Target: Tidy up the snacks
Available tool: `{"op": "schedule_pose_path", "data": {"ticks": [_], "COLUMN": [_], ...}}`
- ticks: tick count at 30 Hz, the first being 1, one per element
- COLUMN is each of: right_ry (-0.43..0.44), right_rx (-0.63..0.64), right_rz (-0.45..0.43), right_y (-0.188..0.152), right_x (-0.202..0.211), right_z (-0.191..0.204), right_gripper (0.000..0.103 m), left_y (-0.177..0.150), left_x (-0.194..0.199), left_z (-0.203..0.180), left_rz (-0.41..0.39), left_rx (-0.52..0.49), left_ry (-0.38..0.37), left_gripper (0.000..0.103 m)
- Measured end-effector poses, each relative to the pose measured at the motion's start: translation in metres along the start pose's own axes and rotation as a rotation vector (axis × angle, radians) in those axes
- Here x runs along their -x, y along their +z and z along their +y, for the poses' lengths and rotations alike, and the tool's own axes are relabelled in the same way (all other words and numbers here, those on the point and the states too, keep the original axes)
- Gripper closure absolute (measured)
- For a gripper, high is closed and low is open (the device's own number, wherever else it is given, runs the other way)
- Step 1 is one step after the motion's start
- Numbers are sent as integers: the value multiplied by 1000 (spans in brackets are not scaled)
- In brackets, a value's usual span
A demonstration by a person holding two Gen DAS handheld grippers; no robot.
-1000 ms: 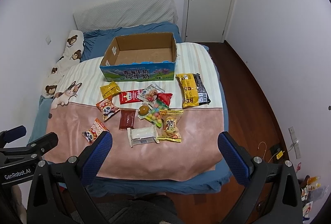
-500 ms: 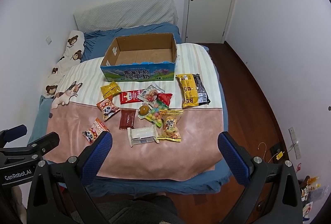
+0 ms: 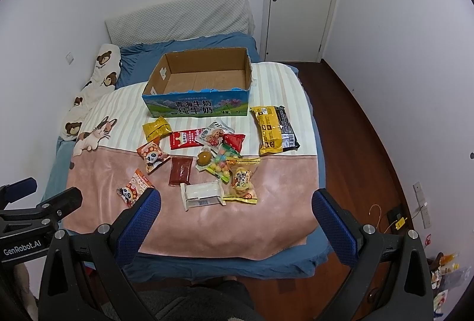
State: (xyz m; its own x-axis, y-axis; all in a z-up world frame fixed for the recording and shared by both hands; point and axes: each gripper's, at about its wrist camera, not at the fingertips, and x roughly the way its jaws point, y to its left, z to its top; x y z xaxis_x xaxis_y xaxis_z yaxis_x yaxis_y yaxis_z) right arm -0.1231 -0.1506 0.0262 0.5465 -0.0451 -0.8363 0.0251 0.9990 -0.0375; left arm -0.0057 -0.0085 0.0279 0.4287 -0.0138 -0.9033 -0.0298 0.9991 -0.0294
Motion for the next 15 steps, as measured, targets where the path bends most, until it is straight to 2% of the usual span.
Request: {"op": "schedule_pose_path", "data": {"ticks": [15], "right_ry": [5], "right_rx": [5], "right_rz": [-7], "right_y": [4], "right_x": [0], "right_z": [-2], "right_gripper": [0], "left_y": [2], "left_x": [1], "left_z": [-1], "left_rz": [-3], "left_rx": [1], "left_ry": [2], "left_gripper": [0]}}
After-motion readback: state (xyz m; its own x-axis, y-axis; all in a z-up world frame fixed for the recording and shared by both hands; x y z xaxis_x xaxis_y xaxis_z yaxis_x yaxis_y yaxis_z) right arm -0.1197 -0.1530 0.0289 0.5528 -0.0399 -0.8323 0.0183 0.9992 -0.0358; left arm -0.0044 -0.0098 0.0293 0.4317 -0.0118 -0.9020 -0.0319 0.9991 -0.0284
